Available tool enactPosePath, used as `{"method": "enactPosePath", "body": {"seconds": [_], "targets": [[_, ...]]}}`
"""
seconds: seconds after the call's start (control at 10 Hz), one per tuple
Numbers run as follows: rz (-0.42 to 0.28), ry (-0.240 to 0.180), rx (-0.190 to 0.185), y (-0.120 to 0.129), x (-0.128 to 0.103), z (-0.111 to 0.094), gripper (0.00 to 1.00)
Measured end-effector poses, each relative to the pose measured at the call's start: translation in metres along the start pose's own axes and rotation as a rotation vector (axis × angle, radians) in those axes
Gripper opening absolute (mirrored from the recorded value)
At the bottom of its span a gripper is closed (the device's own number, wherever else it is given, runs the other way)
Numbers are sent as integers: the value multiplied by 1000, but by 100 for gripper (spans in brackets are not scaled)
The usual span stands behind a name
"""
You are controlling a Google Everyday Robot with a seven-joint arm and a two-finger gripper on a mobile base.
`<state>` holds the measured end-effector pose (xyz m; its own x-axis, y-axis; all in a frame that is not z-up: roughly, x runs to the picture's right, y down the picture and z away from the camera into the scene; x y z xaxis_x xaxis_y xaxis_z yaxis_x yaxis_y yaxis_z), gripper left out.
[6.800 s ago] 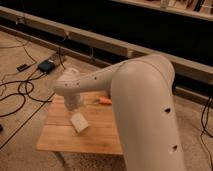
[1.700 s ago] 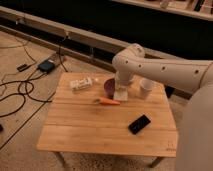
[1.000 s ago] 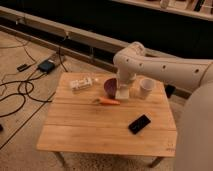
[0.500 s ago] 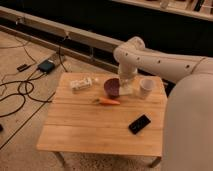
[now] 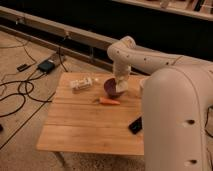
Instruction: Place the white sponge in the ceramic bowl
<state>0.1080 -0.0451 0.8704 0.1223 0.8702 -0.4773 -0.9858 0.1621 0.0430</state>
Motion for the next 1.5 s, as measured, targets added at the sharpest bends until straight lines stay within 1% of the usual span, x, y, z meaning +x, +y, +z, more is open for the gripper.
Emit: {"method": "enactPosePath", "body": {"seconds": [0.1, 0.2, 0.3, 0.7, 0.8, 0.9, 1.1, 1.3, 1.4, 1.5], "targets": [[-5, 7, 6, -2, -3, 9, 0], [-7, 12, 8, -3, -5, 14, 0], [-10, 21, 7, -3, -10, 24, 0], [-49, 41, 5, 9, -22, 49, 0], [-69, 48, 1, 15, -22, 56, 2], [-81, 52, -1, 17, -22, 59, 7], [-113, 57, -10, 25, -24, 69, 31], [-128, 48, -15, 27, -29, 73, 52], [-135, 45, -14, 27, -31, 74, 60], [-144, 40, -14, 27, -32, 75, 65]]}}
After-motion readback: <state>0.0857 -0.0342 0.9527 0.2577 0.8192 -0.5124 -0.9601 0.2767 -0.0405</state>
